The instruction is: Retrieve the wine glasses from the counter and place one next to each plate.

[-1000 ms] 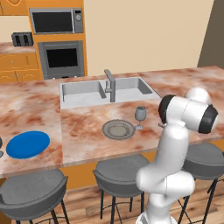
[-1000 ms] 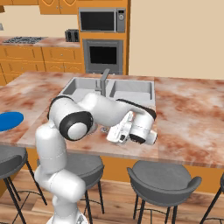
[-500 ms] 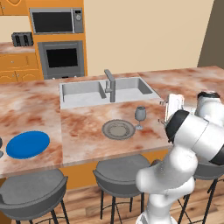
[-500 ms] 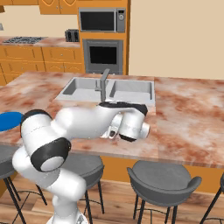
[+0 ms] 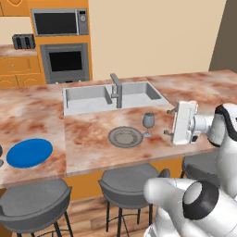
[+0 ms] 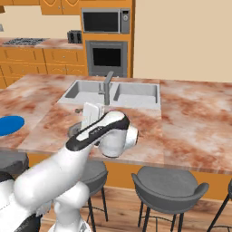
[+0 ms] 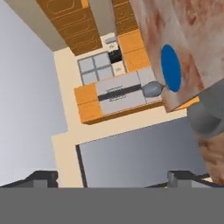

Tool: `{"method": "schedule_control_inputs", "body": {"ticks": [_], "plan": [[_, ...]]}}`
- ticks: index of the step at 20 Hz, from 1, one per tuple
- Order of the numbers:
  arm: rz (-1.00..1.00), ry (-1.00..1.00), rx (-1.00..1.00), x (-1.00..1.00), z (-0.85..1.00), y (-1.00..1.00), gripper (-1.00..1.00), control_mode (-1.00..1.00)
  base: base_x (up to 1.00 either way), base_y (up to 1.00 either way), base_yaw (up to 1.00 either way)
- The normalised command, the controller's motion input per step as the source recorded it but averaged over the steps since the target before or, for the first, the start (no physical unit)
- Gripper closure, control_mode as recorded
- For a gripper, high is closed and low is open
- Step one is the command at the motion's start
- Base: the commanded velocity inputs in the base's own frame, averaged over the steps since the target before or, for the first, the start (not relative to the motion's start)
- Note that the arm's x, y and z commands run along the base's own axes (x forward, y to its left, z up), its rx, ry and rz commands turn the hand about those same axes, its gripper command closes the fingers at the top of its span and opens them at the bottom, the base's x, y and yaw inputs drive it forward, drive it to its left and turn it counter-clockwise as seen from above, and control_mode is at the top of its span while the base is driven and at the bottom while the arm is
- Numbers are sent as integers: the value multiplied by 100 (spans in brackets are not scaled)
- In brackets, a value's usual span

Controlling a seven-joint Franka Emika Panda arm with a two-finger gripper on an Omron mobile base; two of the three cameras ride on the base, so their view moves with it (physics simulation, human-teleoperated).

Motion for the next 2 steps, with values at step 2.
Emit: {"method": "schedule_control_inputs", "body": {"ticks": [2], "plan": [[-5,-27,-3,-100,53,43,-100,-100,0,0,0]]}}
